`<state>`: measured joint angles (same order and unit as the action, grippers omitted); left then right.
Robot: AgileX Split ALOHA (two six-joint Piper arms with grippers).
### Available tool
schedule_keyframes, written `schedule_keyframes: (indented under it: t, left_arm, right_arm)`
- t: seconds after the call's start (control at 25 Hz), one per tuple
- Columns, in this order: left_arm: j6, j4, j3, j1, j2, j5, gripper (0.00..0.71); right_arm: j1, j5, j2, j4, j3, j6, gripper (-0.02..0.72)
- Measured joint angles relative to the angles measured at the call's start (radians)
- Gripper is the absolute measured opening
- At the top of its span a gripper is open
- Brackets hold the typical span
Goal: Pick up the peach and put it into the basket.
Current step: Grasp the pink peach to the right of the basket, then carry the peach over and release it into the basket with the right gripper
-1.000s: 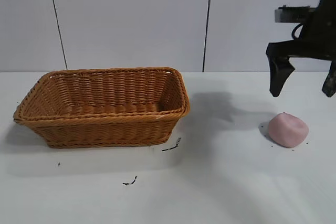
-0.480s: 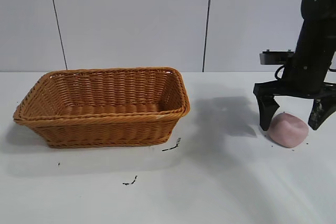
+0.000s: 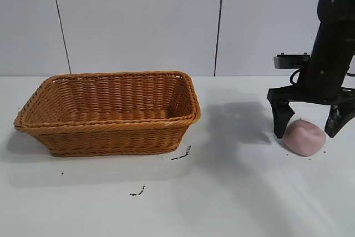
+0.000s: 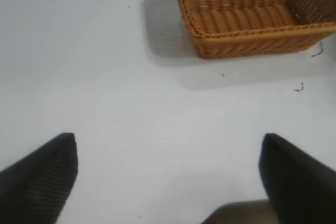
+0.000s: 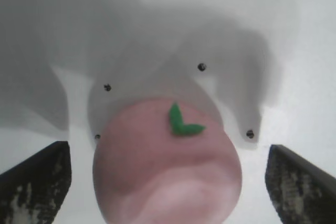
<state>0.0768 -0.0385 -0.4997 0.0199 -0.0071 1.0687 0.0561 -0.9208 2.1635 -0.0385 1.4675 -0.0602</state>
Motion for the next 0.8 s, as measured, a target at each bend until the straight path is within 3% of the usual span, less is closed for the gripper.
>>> schedule_keyframes:
  t: [0.16, 0.6, 0.8]
  left_arm:
    - [0.0, 0.0, 0.0, 0.0, 0.0, 0.0, 0.692]
    - [0.0, 0.0, 0.0, 0.0, 0.0, 0.0, 0.692]
    - [0.0, 0.0, 0.0, 0.0, 0.0, 0.0, 0.692]
  right_arm:
    - [0.0, -0.009, -0.014, -0.001, 0.016, 0.0, 0.038]
    - [0.01, -0.174, -0.157, 0.002, 0.351, 0.0, 0.024]
    - [0.084, -0.196, -0.154, 0.003, 0.453, 0.0, 0.024]
